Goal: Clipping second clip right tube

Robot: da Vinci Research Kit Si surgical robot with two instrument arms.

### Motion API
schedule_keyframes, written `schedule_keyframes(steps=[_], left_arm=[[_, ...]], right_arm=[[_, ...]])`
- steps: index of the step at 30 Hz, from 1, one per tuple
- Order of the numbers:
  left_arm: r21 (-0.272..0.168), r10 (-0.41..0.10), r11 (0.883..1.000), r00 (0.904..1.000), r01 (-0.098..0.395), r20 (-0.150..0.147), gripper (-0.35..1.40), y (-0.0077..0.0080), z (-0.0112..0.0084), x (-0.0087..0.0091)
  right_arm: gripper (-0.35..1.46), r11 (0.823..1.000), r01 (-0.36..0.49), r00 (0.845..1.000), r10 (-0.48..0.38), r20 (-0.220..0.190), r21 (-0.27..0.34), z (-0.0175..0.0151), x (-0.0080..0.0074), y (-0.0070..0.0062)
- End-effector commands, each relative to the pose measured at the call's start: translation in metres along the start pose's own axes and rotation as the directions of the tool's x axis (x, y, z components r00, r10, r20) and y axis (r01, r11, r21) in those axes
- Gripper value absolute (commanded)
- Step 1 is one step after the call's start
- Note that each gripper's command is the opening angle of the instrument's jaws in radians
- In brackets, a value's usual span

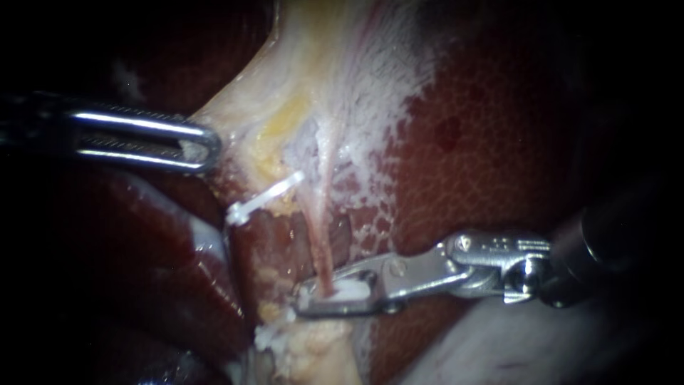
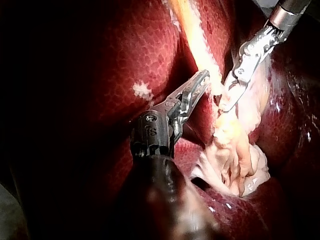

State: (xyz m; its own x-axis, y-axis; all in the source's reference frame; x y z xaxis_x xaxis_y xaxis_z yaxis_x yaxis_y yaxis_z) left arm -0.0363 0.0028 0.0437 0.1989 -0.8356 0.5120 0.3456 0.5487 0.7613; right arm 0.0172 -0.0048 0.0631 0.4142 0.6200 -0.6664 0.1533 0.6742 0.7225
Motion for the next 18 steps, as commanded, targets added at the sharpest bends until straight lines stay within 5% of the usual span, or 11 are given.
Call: schedule_keyframes(steps=[1, 18], left_arm=[[0.000, 0.000, 1.000, 1.0000, 0.000, 0.000, -0.16, 0.0000, 0.0000, 0.0000], [0.000, 0.000, 1.000, 1.0000, 0.000, 0.000, -0.18, 0.0001, 0.0002, -0.0001]], right_arm=[[-0.35, 1.000, -0.001, 1.000, 0.001, -0.002, 0.002, 0.0001, -0.0002, 0.0000], [-0.35, 1.000, -0.022, 1.000, 0.022, 0.001, 0.002, 0.0002, -0.0006, -0.0002]])
